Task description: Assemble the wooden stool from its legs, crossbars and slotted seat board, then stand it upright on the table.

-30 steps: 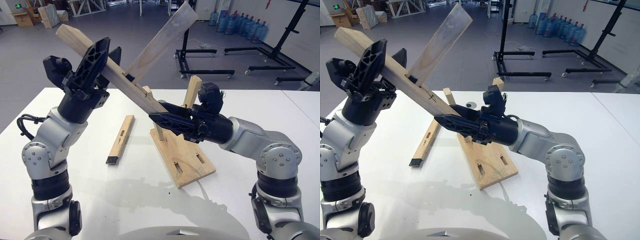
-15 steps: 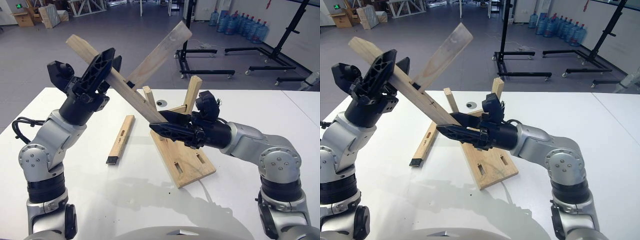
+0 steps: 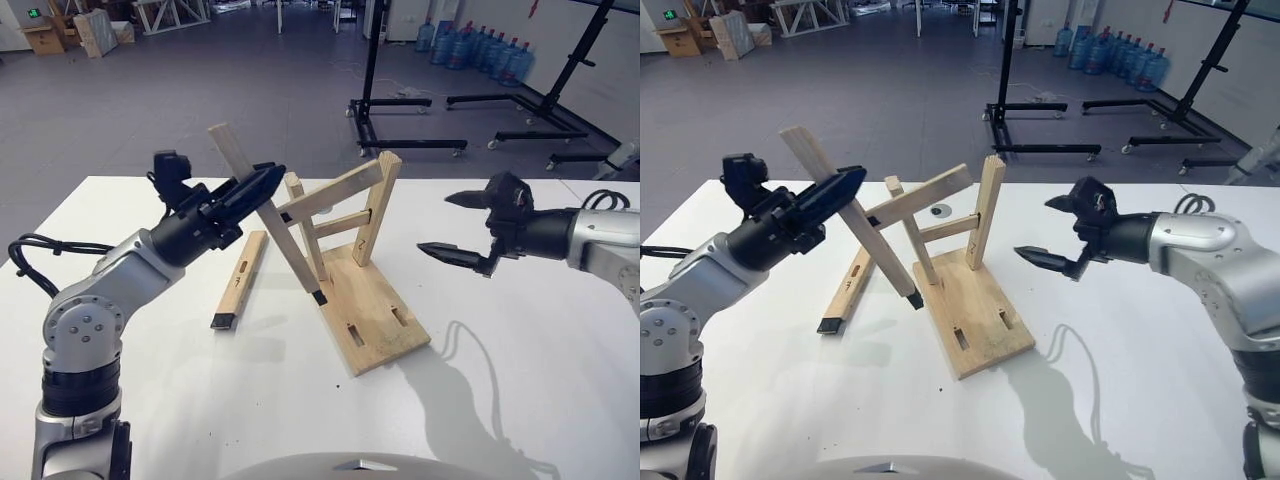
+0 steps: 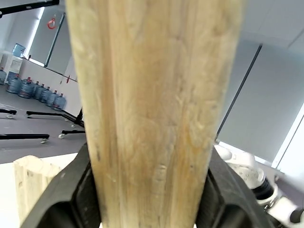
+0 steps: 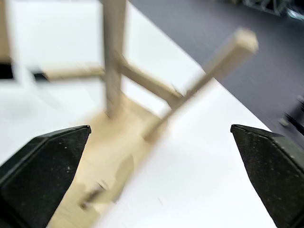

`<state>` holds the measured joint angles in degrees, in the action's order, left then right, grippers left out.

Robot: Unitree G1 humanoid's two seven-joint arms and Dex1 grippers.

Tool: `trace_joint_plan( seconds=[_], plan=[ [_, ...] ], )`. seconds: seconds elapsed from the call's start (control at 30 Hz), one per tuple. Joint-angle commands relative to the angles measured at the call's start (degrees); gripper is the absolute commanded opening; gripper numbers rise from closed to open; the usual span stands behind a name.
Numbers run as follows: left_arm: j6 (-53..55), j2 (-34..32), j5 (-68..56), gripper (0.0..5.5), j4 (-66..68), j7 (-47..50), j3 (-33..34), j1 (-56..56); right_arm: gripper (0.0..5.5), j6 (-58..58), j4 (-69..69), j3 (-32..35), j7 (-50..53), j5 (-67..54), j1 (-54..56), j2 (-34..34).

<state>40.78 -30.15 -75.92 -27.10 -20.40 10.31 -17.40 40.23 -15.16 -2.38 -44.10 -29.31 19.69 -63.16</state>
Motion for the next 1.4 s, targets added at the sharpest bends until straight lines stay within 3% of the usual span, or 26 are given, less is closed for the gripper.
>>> trace_joint_plan(
  seconds=[0.03, 0.37, 0.67, 0.83, 1.07, 1.2, 1.4],
  plan=[
    [-1.3, 0.1, 5.0, 2.1, -2.5, -1.6, -1.6, 1.3, 5.4, -5.6, 7.1, -9.7, 0.1, 13.1, -0.5, 1.5],
    [-1.8, 3.0, 6.9, 2.1, -2.1, -2.2, -1.7, 0.6, 5.4, -16.7, 19.7, -19.7, -3.9, 26.9, -4.7, 10.4],
    [-1.8, 2.8, 8.7, 2.1, -1.2, -3.1, -0.8, 0.5, 5.4, -10.6, 9.2, -21.5, -5.9, 26.3, -7.4, 19.1],
    [-2.0, 1.7, 11.1, 2.1, -1.3, -4.7, -0.4, 0.4, 5.4, -9.3, 9.3, -19.2, -5.3, 27.2, -6.5, 18.5],
    [-0.4, 1.6, 2.5, 2.1, 0.9, -10.6, 3.2, -2.0, 5.4, -9.8, 13.2, -9.9, -5.6, 25.1, -3.8, 15.4],
    [1.0, 1.5, 5.8, 2.1, 4.2, -20.3, -2.9, 2.0, 5.4, -9.9, 13.6, -9.6, -5.2, 25.5, -3.7, 17.4],
    [-5.1, 0.8, 22.8, 2.09, 13.0, -31.9, -12.9, 0.7, 5.4, -9.1, 12.4, -10.4, -4.8, 25.9, -3.5, 20.2]
  ],
)
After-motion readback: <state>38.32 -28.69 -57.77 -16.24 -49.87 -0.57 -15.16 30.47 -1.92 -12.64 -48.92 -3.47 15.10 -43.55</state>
